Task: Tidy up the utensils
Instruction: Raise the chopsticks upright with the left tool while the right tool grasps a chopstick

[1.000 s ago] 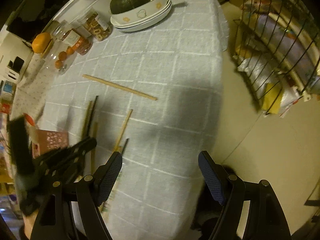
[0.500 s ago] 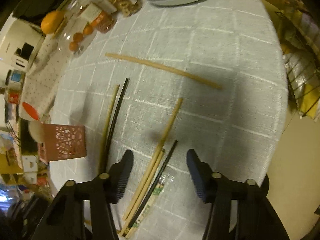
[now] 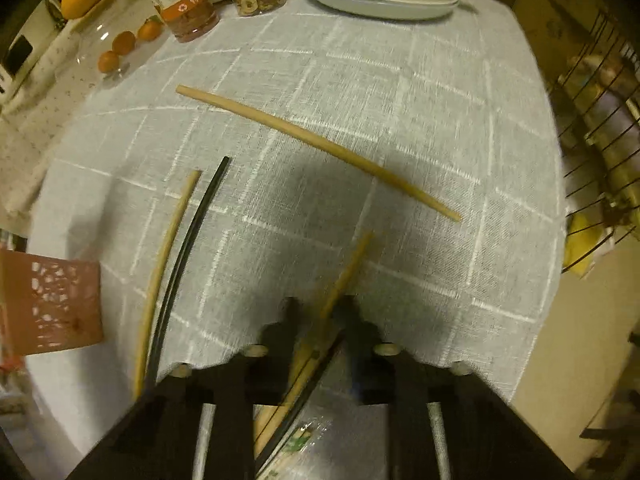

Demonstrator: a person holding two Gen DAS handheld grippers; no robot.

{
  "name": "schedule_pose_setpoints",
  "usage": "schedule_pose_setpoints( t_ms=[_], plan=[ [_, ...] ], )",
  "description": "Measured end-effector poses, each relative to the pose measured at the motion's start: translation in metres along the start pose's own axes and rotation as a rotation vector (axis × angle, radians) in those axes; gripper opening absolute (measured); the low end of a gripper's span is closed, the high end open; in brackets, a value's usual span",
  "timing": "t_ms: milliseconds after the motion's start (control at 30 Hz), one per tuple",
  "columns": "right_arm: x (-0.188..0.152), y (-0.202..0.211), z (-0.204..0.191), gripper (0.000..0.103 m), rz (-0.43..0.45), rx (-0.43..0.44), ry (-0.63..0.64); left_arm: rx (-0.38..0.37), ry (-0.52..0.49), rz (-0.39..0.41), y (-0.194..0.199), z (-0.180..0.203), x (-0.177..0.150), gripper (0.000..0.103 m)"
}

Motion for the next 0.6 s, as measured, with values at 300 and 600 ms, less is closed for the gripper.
schedule_pose_setpoints(
  t_ms=[300,600],
  plan=[
    [0.006,0.027,-0.014,0.011,0.068,0.099,0.011,0.025,0.009,0.018,0.006,-0.01,-0.004,0.006],
    [-0.015,0.111,-0.04,0.008,0.229,0.231,0.143,0.037,0.019,0.069,0.016,-0.015,0.0,0.005]
  ],
)
Point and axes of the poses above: each gripper's, at about its wrist camera, not at the fingertips, and y roughly against the way its jaws point, z to its right, x to its top, the point moved 6 cm from there along -y, roughly the way its jaws point
